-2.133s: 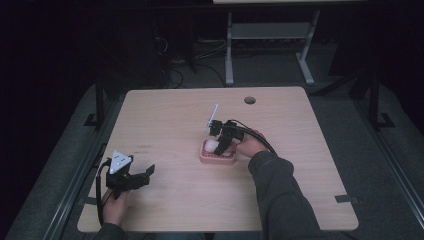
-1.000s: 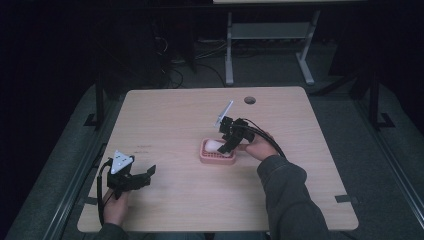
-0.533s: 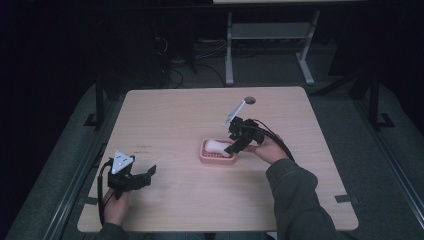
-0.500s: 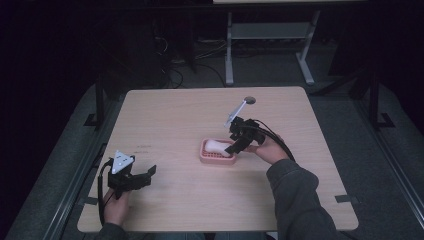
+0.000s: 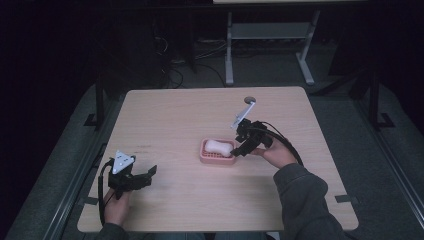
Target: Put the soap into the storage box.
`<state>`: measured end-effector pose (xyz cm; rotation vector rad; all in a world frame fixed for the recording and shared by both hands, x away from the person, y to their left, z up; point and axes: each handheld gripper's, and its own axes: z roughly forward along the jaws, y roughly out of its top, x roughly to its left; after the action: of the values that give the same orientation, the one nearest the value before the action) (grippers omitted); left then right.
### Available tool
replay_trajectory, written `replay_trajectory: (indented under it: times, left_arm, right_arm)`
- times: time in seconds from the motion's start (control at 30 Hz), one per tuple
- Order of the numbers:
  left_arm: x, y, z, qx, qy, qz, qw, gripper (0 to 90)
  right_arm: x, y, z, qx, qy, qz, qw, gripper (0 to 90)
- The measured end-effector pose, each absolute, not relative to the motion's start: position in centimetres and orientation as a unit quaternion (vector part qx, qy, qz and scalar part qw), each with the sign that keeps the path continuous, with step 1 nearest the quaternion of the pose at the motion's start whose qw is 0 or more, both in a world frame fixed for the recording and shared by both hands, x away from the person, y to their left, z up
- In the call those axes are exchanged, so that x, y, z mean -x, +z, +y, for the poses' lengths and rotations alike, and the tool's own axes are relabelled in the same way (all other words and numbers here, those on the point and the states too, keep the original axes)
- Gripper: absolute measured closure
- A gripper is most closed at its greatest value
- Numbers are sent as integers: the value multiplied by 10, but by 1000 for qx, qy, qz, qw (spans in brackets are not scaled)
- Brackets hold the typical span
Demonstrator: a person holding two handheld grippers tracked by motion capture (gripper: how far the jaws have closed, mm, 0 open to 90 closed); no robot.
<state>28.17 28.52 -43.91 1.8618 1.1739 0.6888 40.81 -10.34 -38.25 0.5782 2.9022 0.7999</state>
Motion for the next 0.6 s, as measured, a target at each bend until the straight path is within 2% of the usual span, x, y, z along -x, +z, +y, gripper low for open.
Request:
replay_trajectory:
  times: [0.6]
  left_arm:
    - [-282,-439,284,-740,271,465,403,141]
  right_arm:
    - [-389,-395,-133,-215,279,935,28,384]
